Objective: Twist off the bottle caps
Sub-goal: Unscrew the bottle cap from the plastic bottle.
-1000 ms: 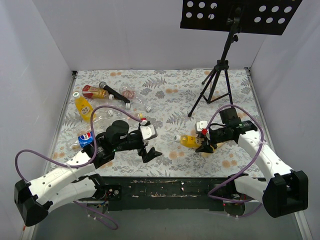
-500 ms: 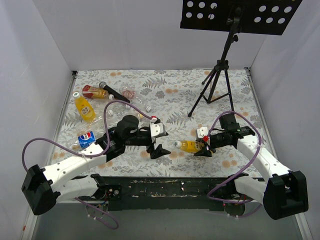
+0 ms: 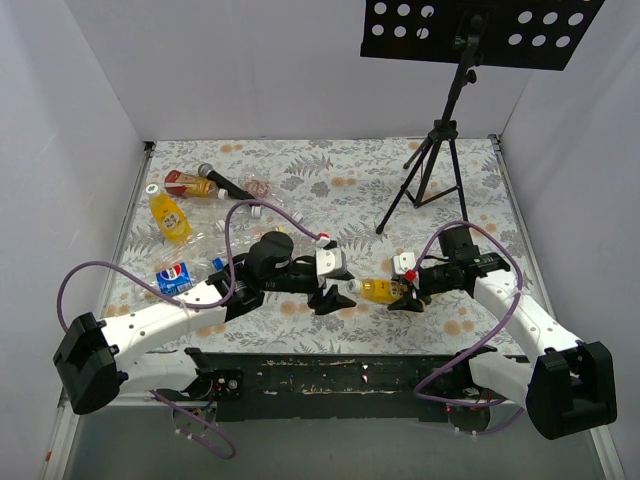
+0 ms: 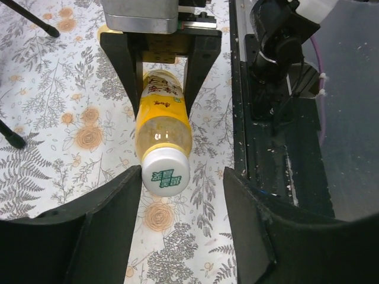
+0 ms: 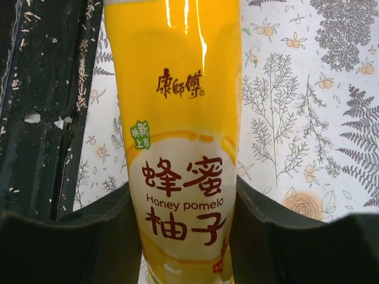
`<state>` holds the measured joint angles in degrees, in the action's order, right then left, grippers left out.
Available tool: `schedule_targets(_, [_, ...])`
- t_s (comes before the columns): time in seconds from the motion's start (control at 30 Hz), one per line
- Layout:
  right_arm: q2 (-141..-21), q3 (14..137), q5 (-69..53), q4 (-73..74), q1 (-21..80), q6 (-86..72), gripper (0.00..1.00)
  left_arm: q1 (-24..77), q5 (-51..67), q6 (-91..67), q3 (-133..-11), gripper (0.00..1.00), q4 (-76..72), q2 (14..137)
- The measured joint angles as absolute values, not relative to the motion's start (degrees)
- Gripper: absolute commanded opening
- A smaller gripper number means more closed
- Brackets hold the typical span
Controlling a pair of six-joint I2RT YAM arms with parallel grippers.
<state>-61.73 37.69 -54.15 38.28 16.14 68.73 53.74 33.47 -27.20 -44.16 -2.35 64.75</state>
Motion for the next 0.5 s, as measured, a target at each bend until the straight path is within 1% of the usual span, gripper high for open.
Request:
schedule_targets(0.03, [-61.73, 37.69, -54.13, 38.28, 16.14, 68.75, 0.02, 53.89, 33.19, -27.24, -44.34, 0.50, -2.44, 65.28])
schedule_targets(0.1, [-61.73, 37.65, -54.13, 38.30, 16.14, 68.71, 0.02, 53.98, 32.58, -27.29, -44.64, 0.40, -2.61, 65.95])
schedule_targets(0.23, [-61.73, 37.60, -54.28, 38.44, 16.14, 68.77, 0.02, 53.95, 31.05, -27.44, -44.95, 0.07, -2.83, 66.24])
schedule_targets(0.27, [-61.73, 37.60, -54.35, 38.39, 16.14, 68.66, 0.02, 53.98, 30.76, -27.53, -45.01, 0.00, -2.87, 66.24])
schedule_targets(0.43, [-61.73, 37.60, -54.57, 38.37, 16.14, 67.90, 0.01, 53.98, 29.87, -29.95, -45.91, 0.00, -1.83, 66.48])
schedule_targets(0.5, [-61.73, 37.60, -54.59, 38.30, 16.14, 67.44, 0.01, 54.00, 28.40, -33.82, -47.18, 0.00, -0.32, 66.96])
